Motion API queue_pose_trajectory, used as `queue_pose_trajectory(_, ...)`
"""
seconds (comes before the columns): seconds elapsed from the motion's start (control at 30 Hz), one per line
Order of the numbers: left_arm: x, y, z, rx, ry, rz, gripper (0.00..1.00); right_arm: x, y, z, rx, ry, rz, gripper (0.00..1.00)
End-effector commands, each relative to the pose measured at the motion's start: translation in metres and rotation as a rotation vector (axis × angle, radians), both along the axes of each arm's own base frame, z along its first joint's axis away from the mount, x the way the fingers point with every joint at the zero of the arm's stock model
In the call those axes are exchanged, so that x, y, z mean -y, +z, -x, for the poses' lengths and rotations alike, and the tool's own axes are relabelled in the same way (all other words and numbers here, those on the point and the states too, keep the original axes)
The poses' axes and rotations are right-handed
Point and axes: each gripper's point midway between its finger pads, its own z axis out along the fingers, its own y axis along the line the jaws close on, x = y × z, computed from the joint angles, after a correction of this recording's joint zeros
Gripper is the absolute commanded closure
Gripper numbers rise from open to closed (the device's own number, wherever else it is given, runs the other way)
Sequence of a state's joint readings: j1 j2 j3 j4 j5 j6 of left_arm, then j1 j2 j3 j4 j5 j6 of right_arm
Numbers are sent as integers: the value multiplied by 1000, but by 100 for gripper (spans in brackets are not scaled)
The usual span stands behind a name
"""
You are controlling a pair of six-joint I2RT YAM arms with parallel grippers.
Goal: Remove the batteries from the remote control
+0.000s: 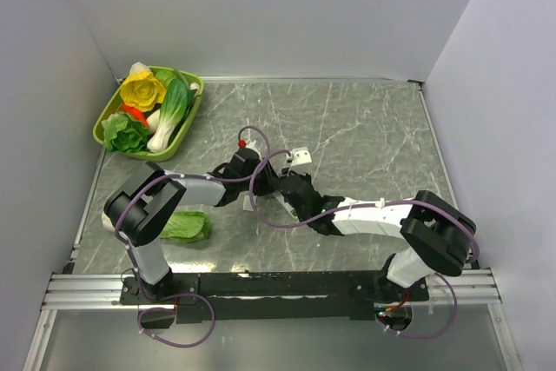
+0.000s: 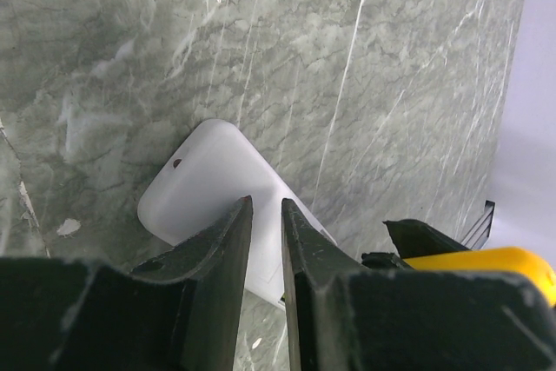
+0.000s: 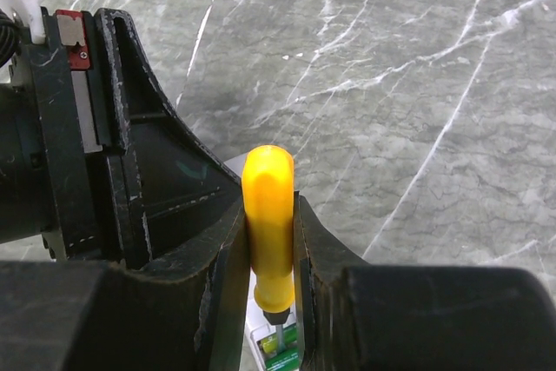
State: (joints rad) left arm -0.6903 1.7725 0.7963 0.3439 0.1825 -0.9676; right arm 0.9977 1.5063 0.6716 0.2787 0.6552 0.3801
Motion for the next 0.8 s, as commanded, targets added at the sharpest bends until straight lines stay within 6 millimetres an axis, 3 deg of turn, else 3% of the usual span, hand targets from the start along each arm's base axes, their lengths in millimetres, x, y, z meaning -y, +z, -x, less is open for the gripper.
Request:
queue_pose_trajectory(0.0, -37, -62, 29, -154, 26, -198, 72, 13, -75, 53, -304, 163, 151, 100)
queue_pose_trajectory(0.6, -37, -65, 27, -159, 26, -208, 72, 10, -57, 37, -282, 165, 129, 100)
queue_pose_trajectory(0.7, -34, -60, 24, -150, 22, -203, 72, 7, -37, 29, -252, 164, 97, 100)
queue_pose_trajectory(0.77, -33, -56, 22, -142, 18, -204, 72, 6, -14, 24, -213, 157, 61, 100)
